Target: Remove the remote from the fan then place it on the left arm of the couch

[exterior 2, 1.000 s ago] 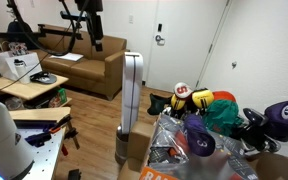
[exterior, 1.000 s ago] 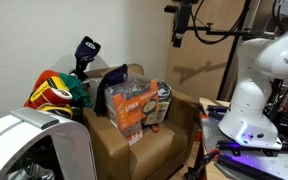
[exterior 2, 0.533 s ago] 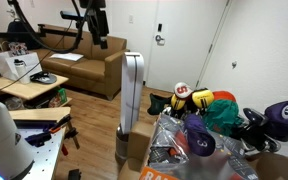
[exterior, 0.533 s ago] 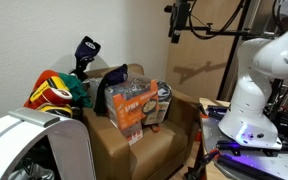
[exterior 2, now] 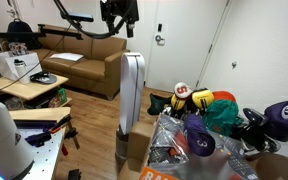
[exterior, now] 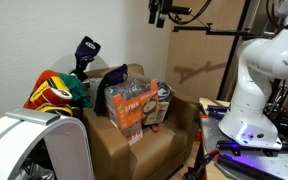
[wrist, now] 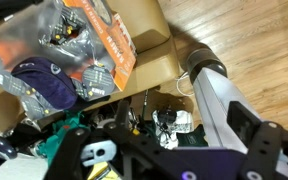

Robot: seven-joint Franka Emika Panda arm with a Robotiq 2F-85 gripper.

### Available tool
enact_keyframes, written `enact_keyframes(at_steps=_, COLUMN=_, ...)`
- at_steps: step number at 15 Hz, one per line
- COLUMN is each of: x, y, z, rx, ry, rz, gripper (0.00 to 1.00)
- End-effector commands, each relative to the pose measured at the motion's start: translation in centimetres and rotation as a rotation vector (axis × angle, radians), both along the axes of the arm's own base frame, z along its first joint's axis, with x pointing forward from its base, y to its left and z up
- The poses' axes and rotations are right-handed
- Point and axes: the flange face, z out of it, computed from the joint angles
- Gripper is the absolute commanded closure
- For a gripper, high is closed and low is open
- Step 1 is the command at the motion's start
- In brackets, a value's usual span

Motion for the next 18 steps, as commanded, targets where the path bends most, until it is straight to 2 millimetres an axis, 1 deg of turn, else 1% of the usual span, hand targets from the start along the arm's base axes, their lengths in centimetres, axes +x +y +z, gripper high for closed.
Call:
enact_keyframes(at_steps=1, x=5.3, y=1.8, z=-0.5, rx=-0.016, ry=0.094, rz=0.164, gripper=0.00)
enact_keyframes(at_steps=3, x=7.6, y=3.0, z=-1.1, rx=-0.028, ry=0.140, rz=0.244, gripper=0.00)
enact_keyframes(at_steps=6, x=10.2, y=4.9, z=-2.1, rx=-0.056, ry=0.219, rz=0.364, gripper=0.00)
enact_keyframes(at_steps=8, x=10.5, y=5.3, z=-2.0, rx=-0.084, ry=0.247, rz=0.405, gripper=0.00)
enact_keyframes(at_steps=9, x=9.8, y=4.8, z=-2.7, rx=-0.047, ry=0.217, rz=0.350, gripper=0.00)
enact_keyframes(at_steps=11, x=10.5, y=5.4, z=-2.7, rx=-0.053, ry=0.233, rz=0.373, gripper=0.00)
enact_keyframes(at_steps=14, x=10.6, y=5.4, z=-2.6, rx=-0.054, ry=0.233, rz=0.377, gripper=0.00)
enact_keyframes(at_steps=15, x=10.9, y=5.7, z=-2.9, rx=-0.053, ry=0.241, rz=0.385, gripper=0.00)
enact_keyframes(at_steps=18, x=14.0, y=7.3, z=-3.7, rx=-0.024, ry=0.147, rz=0.360, gripper=0.00)
